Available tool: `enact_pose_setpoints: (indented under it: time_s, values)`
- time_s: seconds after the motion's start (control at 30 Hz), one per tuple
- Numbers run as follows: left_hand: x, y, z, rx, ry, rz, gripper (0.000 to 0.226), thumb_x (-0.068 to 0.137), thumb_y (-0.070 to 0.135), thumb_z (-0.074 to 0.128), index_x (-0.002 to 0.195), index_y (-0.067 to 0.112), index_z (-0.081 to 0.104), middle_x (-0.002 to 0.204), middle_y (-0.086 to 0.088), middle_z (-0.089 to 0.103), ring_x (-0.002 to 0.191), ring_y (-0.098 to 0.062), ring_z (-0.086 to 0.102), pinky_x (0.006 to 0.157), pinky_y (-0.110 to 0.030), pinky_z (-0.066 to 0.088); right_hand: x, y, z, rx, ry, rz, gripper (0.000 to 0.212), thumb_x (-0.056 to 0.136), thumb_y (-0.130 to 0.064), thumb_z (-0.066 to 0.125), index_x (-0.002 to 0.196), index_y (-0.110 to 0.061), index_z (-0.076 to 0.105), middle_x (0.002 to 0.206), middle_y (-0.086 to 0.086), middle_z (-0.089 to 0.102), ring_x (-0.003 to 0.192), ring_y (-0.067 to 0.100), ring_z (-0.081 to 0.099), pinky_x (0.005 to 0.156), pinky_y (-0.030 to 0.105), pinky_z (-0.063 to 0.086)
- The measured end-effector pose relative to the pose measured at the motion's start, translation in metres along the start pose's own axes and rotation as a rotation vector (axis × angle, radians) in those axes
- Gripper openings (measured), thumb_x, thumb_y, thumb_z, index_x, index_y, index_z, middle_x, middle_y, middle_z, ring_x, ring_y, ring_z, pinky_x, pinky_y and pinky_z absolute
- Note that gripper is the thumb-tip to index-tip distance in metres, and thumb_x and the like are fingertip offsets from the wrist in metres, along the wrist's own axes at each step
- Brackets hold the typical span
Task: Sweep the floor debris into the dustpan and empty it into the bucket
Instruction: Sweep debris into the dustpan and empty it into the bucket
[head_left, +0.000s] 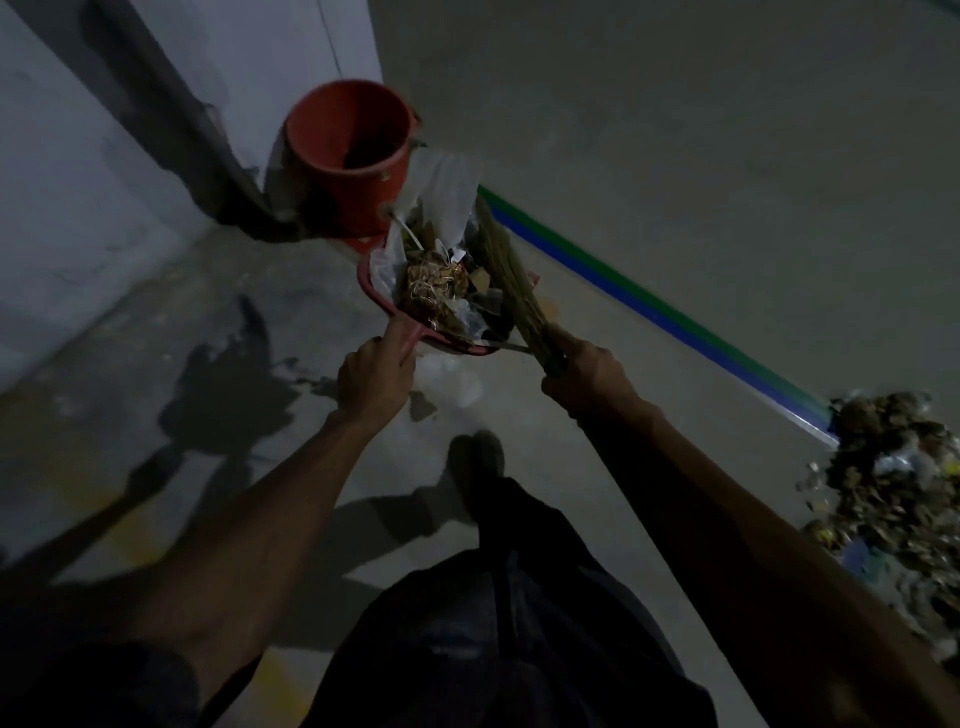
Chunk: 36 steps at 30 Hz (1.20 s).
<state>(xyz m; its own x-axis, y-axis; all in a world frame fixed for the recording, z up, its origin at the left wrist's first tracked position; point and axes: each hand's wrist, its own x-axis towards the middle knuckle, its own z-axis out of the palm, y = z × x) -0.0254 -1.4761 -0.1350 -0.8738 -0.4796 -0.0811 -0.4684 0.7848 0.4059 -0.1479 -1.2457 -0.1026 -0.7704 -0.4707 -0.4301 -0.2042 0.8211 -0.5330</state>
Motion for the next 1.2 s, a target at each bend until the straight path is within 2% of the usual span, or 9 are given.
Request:
enact_pose_setpoints:
  time_s: [0.17, 0.3, 0.5, 0.63, 0.73, 0.87, 0.97, 1.1, 1.2]
  values:
    - [0.110, -0.036, -0.014, -0.022, 0.042, -0.036, 0.051, 0.095, 0.023, 0.057, 0.143, 0.020, 0.039, 0.107, -0.021, 0.063, 0.098, -0.044, 0.059, 0.076, -0.046, 0.045, 0.117, -0.053, -0.014, -0.030, -0.006, -0.054, 0.073, 0.084, -0.013, 0.060, 0.150, -0.029, 0.032, 0.102, 0.006, 0.056, 0.072, 0.025, 0.061, 0.066, 0.044, 0.059]
    - [0.204, -0.062, -0.036, -0.029, 0.061, -0.076, 0.051, 0.095, 0.024, 0.058, 0.142, 0.019, 0.039, 0.110, -0.020, 0.063, 0.102, -0.042, 0.059, 0.081, -0.047, 0.047, 0.204, -0.103, -0.033, -0.009, -0.004, -0.089, 0.073, 0.085, -0.010, 0.059, 0.151, -0.027, 0.032, 0.102, 0.007, 0.057, 0.066, 0.019, 0.056, 0.059, 0.034, 0.052]
    - [0.311, -0.094, -0.082, -0.037, 0.110, -0.082, 0.057, 0.092, 0.021, 0.062, 0.144, 0.019, 0.039, 0.111, -0.021, 0.064, 0.101, -0.045, 0.059, 0.077, -0.047, 0.044, 0.300, -0.185, -0.073, -0.069, -0.008, -0.123, 0.074, 0.085, -0.012, 0.059, 0.151, -0.030, 0.031, 0.117, 0.012, 0.062, 0.071, 0.023, 0.056, 0.065, 0.038, 0.055]
    - [0.370, -0.119, -0.107, -0.073, 0.158, -0.032, 0.058, 0.088, 0.017, 0.066, 0.141, 0.019, 0.043, 0.109, -0.023, 0.064, 0.098, -0.048, 0.059, 0.071, -0.048, 0.045, 0.352, -0.230, -0.087, -0.095, 0.030, -0.164, 0.072, 0.084, -0.012, 0.061, 0.149, -0.027, 0.035, 0.116, 0.013, 0.064, 0.064, 0.019, 0.052, 0.061, 0.029, 0.048]
    - [0.416, -0.143, -0.117, -0.079, 0.122, -0.022, 0.057, 0.088, 0.020, 0.066, 0.140, 0.021, 0.042, 0.108, -0.021, 0.065, 0.098, -0.047, 0.060, 0.070, -0.046, 0.045, 0.384, -0.258, -0.085, -0.059, 0.041, -0.123, 0.072, 0.085, -0.012, 0.060, 0.150, -0.028, 0.035, 0.116, 0.012, 0.063, 0.068, 0.021, 0.055, 0.062, 0.030, 0.050]
    - [0.474, -0.189, -0.125, -0.063, 0.065, 0.044, 0.058, 0.088, 0.019, 0.066, 0.142, 0.019, 0.042, 0.126, -0.023, 0.057, 0.109, -0.046, 0.056, 0.080, -0.050, 0.049, 0.424, -0.296, -0.065, -0.055, 0.056, -0.057, 0.072, 0.085, -0.013, 0.060, 0.150, -0.028, 0.034, 0.116, 0.014, 0.065, 0.069, 0.023, 0.057, 0.066, 0.036, 0.055]
    - [0.510, -0.227, -0.133, -0.064, -0.002, 0.068, 0.056, 0.089, 0.020, 0.066, 0.140, 0.019, 0.043, 0.128, -0.022, 0.056, 0.116, -0.045, 0.053, 0.086, -0.052, 0.048, 0.447, -0.328, -0.042, -0.044, 0.053, 0.019, 0.073, 0.085, -0.013, 0.061, 0.150, -0.027, 0.033, 0.112, 0.013, 0.064, 0.074, 0.028, 0.063, 0.068, 0.040, 0.057]
    - [0.543, -0.268, -0.145, -0.069, -0.093, 0.101, 0.055, 0.090, 0.022, 0.064, 0.139, 0.023, 0.041, 0.124, -0.020, 0.059, 0.109, -0.044, 0.057, 0.081, -0.048, 0.049, 0.472, -0.363, -0.015, 0.021, 0.044, 0.096, 0.071, 0.083, -0.013, 0.061, 0.148, -0.028, 0.036, 0.098, 0.004, 0.059, 0.058, 0.012, 0.054, 0.053, 0.030, 0.050]
    - [0.559, -0.290, -0.149, -0.058, -0.141, 0.091, 0.055, 0.091, 0.023, 0.063, 0.140, 0.025, 0.039, 0.121, -0.019, 0.061, 0.106, -0.043, 0.059, 0.079, -0.047, 0.050, 0.486, -0.381, -0.003, 0.039, 0.010, 0.132, 0.071, 0.084, -0.013, 0.060, 0.148, -0.029, 0.035, 0.093, 0.001, 0.055, 0.058, 0.011, 0.054, 0.058, 0.032, 0.053]
